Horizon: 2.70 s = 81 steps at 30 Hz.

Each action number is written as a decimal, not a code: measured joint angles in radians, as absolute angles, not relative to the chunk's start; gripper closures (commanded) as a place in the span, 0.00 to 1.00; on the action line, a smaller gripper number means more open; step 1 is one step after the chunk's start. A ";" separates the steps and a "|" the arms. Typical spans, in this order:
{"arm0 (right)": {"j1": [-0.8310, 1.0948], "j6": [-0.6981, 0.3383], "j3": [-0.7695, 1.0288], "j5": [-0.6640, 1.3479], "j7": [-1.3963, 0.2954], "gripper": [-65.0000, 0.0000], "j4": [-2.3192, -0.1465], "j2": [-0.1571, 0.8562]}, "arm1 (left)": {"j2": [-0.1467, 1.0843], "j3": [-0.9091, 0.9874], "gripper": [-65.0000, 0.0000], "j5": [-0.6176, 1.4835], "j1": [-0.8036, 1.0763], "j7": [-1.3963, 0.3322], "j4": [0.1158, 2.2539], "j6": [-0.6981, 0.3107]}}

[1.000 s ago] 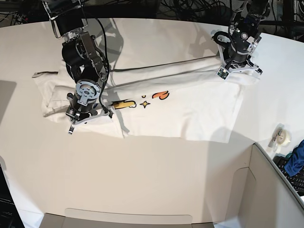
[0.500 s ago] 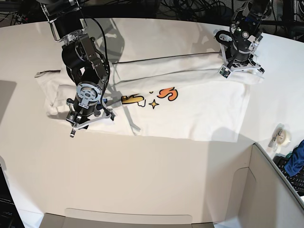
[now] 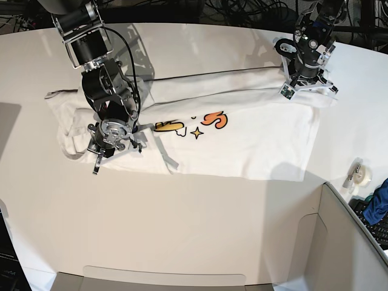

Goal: Layout the t-shirt on the table in an organized manner, then fold the t-shirt properly
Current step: 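Grasp the shirt end with the right gripper and drag it away diagonally, then swing the right gripper back toward the collar, folding the shirt end over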

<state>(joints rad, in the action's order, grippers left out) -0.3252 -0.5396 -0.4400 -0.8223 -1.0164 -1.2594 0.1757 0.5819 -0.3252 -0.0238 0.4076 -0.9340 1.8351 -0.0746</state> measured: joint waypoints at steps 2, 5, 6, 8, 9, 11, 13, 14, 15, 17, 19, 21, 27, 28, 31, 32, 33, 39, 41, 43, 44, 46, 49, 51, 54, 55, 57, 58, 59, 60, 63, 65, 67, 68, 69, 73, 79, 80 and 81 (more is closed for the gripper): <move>-0.364 -0.539 -0.438 -0.807 -1.013 1.00 -1.235 0.167 | 0.583 -0.325 0.96 -0.024 0.411 -0.925 1.835 -0.074; -0.408 -0.535 -0.427 -0.773 -0.980 1.00 -1.229 0.168 | 0.582 -0.325 0.96 -0.025 0.412 -0.926 1.835 -0.070; -0.414 -0.535 -0.411 -0.774 -0.975 1.00 -1.228 0.167 | 0.582 -0.325 0.96 -0.025 0.413 -0.926 1.835 -0.070; -0.427 -0.536 -0.360 -0.771 -0.972 1.00 -1.228 0.162 | 0.582 -0.325 0.96 -0.026 0.412 -0.925 1.835 -0.070; -0.434 -0.535 -0.342 -0.767 -0.971 1.00 -1.228 0.163 | 0.582 -0.325 0.96 -0.026 0.413 -0.925 1.835 -0.070; -0.458 -0.535 -0.309 -0.774 -0.963 1.00 -1.225 0.165 | 0.582 -0.325 0.96 -0.028 0.413 -0.926 1.835 -0.070; -0.483 -0.535 -0.262 -0.771 -0.949 1.00 -1.211 0.161 | 0.582 -0.325 0.96 -0.028 0.415 -0.925 1.835 -0.070; -0.493 -0.534 -0.242 -0.774 -0.949 1.00 -1.198 0.159 | 0.582 -0.325 0.96 -0.029 0.418 -0.925 1.835 -0.070; -0.505 -0.534 -0.219 -0.774 -0.949 1.00 -1.177 0.154 | 0.582 -0.325 0.96 -0.032 0.422 -0.921 1.835 -0.067; -0.513 -0.532 -0.173 -0.775 -0.915 1.00 -1.131 0.149 | 0.582 -0.325 0.96 -0.039 0.424 -0.915 1.835 -0.067; -0.515 -0.498 -0.124 -0.768 -0.895 1.00 -1.080 0.148 | 0.582 -0.325 0.96 -0.039 0.424 -0.912 1.835 -0.067; -0.519 -0.421 -0.094 -0.773 -0.859 1.00 -1.025 0.149 | 0.582 -0.325 0.96 -0.039 0.424 -0.910 1.835 -0.067; -0.567 -0.310 -0.028 -0.770 -0.749 1.00 -0.868 0.149 | 0.582 -0.325 0.96 -0.039 0.425 -0.910 1.835 -0.067; -0.574 -0.309 -0.016 -0.770 -0.746 1.00 -0.854 0.149 | 0.582 -0.325 0.96 -0.040 0.426 -0.910 1.835 -0.067; -0.595 -0.310 0.017 -0.770 -0.728 1.00 -0.833 0.149 | 0.582 -0.325 0.96 -0.041 0.430 -0.902 1.835 -0.067; -0.603 -0.310 0.022 -0.770 -0.725 1.00 -0.832 0.149 | 0.582 -0.325 0.96 -0.043 0.433 -0.902 1.835 -0.067; -0.613 -0.310 0.026 -0.770 -0.724 0.99 -0.826 0.148 | 0.582 -0.325 0.96 -0.045 0.435 -0.899 1.835 -0.059; -0.662 -0.309 0.020 -0.771 -0.721 0.70 -0.819 0.144 | 0.582 -0.325 0.95 -0.047 0.441 -0.888 1.835 -0.059; -0.668 -0.307 0.020 -0.771 -0.722 0.59 -0.818 0.144 | 0.582 -0.325 0.95 -0.047 0.441 -0.888 1.835 -0.059; -0.673 -0.306 0.020 -0.771 -0.724 0.51 -0.819 0.144 | 0.582 -0.325 0.95 -0.047 0.441 -0.888 1.835 -0.059; -0.676 -0.306 0.020 -0.771 -0.725 0.49 -0.821 0.143 | 0.582 -0.325 0.95 -0.047 0.441 -0.888 1.835 -0.059; -0.687 -0.306 0.021 -0.771 -0.725 0.48 -0.823 0.144 | 0.582 -0.325 0.95 -0.047 0.441 -0.888 1.835 -0.059; -0.692 -0.310 0.027 -0.770 -0.726 0.48 -0.889 0.146 | 0.582 -0.325 0.95 -0.047 0.441 -0.888 1.835 -0.059; -0.688 -0.317 0.066 -0.759 -0.725 0.48 -0.971 0.142 | 0.582 -0.325 0.95 -0.047 0.441 -0.888 1.835 -0.059; -0.700 -0.321 0.193 -0.741 -0.726 0.48 -1.055 0.132 | 0.582 -0.325 0.95 -0.047 0.441 -0.888 1.835 -0.059; -0.709 -0.321 0.218 -0.719 -0.734 0.48 -1.060 0.135 | 0.582 -0.325 0.95 -0.047 0.445 -0.888 1.835 -0.059; -0.719 -0.323 0.225 -0.690 -0.749 0.48 -1.055 0.149 | 0.582 -0.324 0.95 -0.050 0.452 -0.886 1.835 -0.052; -0.725 -0.324 0.223 -0.677 -0.747 0.48 -1.045 0.155 | 0.582 -0.324 0.95 -0.054 0.455 -0.880 1.835 -0.052; -0.728 -0.325 0.221 -0.677 -0.743 0.48 -1.030 0.158 | 0.582 -0.324 0.95 -0.054 0.458 -0.875 1.835 -0.052; -0.732 -0.325 0.220 -0.678 -0.741 0.48 -1.010 0.160 | 0.582 -0.324 0.95 -0.054 0.458 -0.870 1.835 -0.052; -0.737 -0.325 0.220 -0.681 -0.729 0.48 -0.931 0.168 | 0.582 -0.324 0.95 -0.054 0.460 -0.865 1.835 -0.051; -0.737 -0.329 0.174 -0.682 -0.745 0.48 -0.888 0.182 | 0.582 -0.324 0.95 -0.054 0.460 -0.866 1.835 -0.051; -0.744 -0.344 0.095 -0.694 -0.742 0.48 -0.851 0.190 | 0.582 -0.323 0.95 -0.054 0.461 -0.866 1.835 -0.052; -0.749 -0.346 0.054 -0.701 -0.734 0.48 -0.833 0.190 | 0.582 -0.323 0.95 -0.054 0.461 -0.866 1.835 -0.052; -0.754 -0.347 0.010 -0.706 -0.728 0.47 -0.819 0.187 | 0.582 -0.323 0.95 -0.054 0.461 -0.866 1.835 -0.052; -0.758 -0.348 -0.076 -0.700 -0.719 0.45 -0.811 0.168 | 0.582 -0.323 0.95 -0.054 0.461 -0.866 1.835 -0.052; -0.815 -0.387 -0.093 -0.708 -0.713 0.22 -0.807 0.182 | 0.582 -0.323 0.95 -0.059 0.471 -0.865 1.835 -0.051; -0.822 -0.414 -0.117 -0.708 -0.714 0.20 -0.807 0.184 | 0.582 -0.323 0.95 -0.062 0.474 -0.863 1.835 -0.044; -0.823 -0.431 -0.137 -0.706 -0.713 0.19 -0.807 0.184 | 0.582 -0.323 0.95 -0.062 0.477 -0.860 1.835 -0.044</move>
<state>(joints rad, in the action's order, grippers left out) -0.8234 -0.4313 -0.1368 -0.7055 -0.7128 -0.8074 0.1844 0.5819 -0.3225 -0.0616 0.4767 -0.8597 1.8347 -0.0441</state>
